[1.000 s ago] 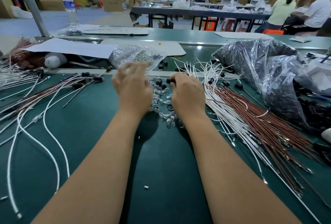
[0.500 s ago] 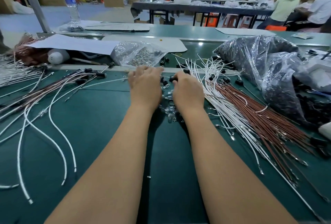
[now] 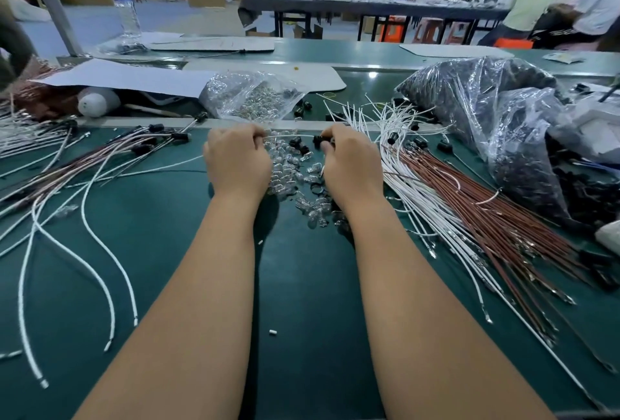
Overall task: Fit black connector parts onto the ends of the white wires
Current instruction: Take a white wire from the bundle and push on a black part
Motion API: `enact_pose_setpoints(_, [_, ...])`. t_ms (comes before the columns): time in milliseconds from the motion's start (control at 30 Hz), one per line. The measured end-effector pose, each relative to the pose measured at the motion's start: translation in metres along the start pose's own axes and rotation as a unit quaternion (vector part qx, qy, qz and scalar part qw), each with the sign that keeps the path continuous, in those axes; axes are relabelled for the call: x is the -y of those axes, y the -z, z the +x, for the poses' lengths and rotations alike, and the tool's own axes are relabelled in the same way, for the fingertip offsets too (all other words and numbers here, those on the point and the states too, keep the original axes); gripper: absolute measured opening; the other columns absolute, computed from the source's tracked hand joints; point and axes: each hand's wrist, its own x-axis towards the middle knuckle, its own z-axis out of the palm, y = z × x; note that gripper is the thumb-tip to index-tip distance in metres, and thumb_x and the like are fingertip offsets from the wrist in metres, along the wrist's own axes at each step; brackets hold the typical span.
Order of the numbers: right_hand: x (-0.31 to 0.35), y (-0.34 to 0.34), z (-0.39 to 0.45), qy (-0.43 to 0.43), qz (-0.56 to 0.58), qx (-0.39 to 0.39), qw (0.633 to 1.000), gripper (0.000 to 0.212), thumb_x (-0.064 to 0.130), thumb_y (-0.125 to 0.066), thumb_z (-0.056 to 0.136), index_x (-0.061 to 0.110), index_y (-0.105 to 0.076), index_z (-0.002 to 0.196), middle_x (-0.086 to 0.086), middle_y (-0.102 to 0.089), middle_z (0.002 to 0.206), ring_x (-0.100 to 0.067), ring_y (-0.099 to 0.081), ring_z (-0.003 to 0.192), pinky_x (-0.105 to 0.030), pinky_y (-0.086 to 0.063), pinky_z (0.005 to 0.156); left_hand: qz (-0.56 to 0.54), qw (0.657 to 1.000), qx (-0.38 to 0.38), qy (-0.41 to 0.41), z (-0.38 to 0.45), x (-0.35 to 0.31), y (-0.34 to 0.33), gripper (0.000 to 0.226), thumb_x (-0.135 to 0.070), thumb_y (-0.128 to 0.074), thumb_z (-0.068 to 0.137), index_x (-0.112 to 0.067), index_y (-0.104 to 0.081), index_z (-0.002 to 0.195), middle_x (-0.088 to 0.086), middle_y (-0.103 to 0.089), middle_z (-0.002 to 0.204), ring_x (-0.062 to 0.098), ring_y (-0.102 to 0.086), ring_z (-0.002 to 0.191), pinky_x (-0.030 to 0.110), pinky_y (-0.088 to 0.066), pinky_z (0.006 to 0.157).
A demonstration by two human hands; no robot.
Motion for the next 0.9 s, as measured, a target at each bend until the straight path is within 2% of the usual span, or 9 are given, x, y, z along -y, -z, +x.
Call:
enact_pose_setpoints(67, [0.002,-0.001,0.001,0.011,0.021,0.0,1.0,0.014,0.014,-0.052,0.097,0.009,-0.062,0.106,-0.004,-0.065,0.098,-0.016,-0.053,0.087,-0.027,-0.039,0.078,-0.022,0.996,0.019,-0.087,-0.002,-0.01,-0.001,0.023,-0.013,-0.054,0.093,-0.015,-0.07,0.108,0.004,-0.071,0.104,0.027,-0.058,0.102,0.04,-0.041,0.094])
enact_pose_setpoints(133, [0.003,-0.001,0.0,0.027,0.039,0.003,0.999,0.016,0.014,-0.053,0.096,0.008,-0.063,0.107,-0.005,-0.065,0.101,-0.016,-0.053,0.088,-0.026,-0.037,0.076,-0.068,0.986,0.051,-0.144,-0.007,-0.02,-0.005,0.019,-0.01,-0.057,0.091,-0.012,-0.071,0.105,0.005,-0.072,0.102,0.024,-0.061,0.096,0.033,-0.042,0.09])
enact_pose_setpoints(267, [0.003,-0.001,-0.001,0.026,0.096,0.003,0.995,0.02,0.012,-0.057,0.094,0.011,-0.064,0.113,-0.002,-0.066,0.104,-0.015,-0.057,0.092,-0.028,-0.047,0.081,-0.187,0.975,0.093,-0.07,-0.009,-0.021,-0.008,0.015,-0.002,-0.06,0.088,-0.007,-0.072,0.095,0.004,-0.07,0.084,0.015,-0.062,0.075,0.024,-0.048,0.072])
enact_pose_setpoints(333, [0.002,0.001,-0.001,0.0,0.13,-0.012,0.991,0.028,0.01,-0.06,0.092,0.013,-0.062,0.119,0.003,-0.064,0.101,-0.011,-0.057,0.089,-0.022,-0.045,0.077,-0.21,0.972,0.104,-0.032,-0.007,-0.018,-0.009,0.014,-0.003,-0.06,0.089,-0.008,-0.072,0.094,0.003,-0.07,0.08,0.0,-0.055,0.061,0.017,-0.043,0.061])
enact_pose_setpoints(400, [-0.001,0.003,-0.002,-0.034,0.158,-0.037,0.986,0.026,0.007,-0.06,0.091,0.014,-0.062,0.116,0.005,-0.062,0.093,-0.007,-0.056,0.079,-0.018,-0.044,0.07,-0.222,0.969,0.107,-0.011,-0.006,-0.016,-0.009,0.014,-0.005,-0.059,0.091,-0.009,-0.071,0.097,0.004,-0.07,0.081,-0.005,-0.049,0.051,0.013,-0.036,0.055])
enact_pose_setpoints(500, [-0.003,0.006,-0.003,-0.073,0.193,-0.075,0.976,0.014,0.008,-0.06,0.09,0.014,-0.066,0.101,0.007,-0.063,0.085,-0.002,-0.056,0.073,-0.014,-0.046,0.066,-0.226,0.968,0.108,-0.004,-0.007,-0.015,-0.007,0.014,-0.004,-0.058,0.091,-0.008,-0.07,0.097,0.005,-0.071,0.082,-0.003,-0.049,0.053,0.015,-0.037,0.056])
enact_pose_setpoints(633, [-0.003,0.01,-0.003,-0.084,0.208,-0.08,0.971,0.01,0.01,-0.062,0.089,0.016,-0.069,0.092,0.014,-0.06,0.075,-0.002,-0.059,0.071,-0.015,-0.048,0.066,-0.224,0.968,0.113,-0.003,-0.007,-0.016,-0.005,0.014,-0.004,-0.059,0.091,-0.008,-0.071,0.097,0.007,-0.071,0.083,0.014,-0.058,0.065,0.025,-0.045,0.063])
enact_pose_setpoints(800, [-0.004,0.01,-0.002,-0.087,0.223,-0.082,0.967,0.01,0.01,-0.063,0.09,0.019,-0.068,0.088,0.019,-0.057,0.073,0.001,-0.057,0.069,-0.012,-0.047,0.064,-0.241,0.962,0.126,0.013,-0.007,-0.017,-0.005,0.013,-0.007,-0.06,0.09,-0.011,-0.071,0.096,-0.001,-0.067,0.075,0.001,-0.054,0.06,0.018,-0.041,0.059])
enact_pose_setpoints(900, [-0.005,0.01,0.0,-0.102,0.254,-0.089,0.958,0.01,0.009,-0.066,0.088,0.019,-0.068,0.086,0.015,-0.061,0.074,-0.001,-0.058,0.07,-0.011,-0.048,0.066,-0.263,0.955,0.133,0.031,-0.007,-0.017,-0.004,0.011,-0.01,-0.06,0.088,-0.013,-0.071,0.091,-0.008,-0.061,0.066,-0.004,-0.048,0.05,0.013,-0.037,0.053])
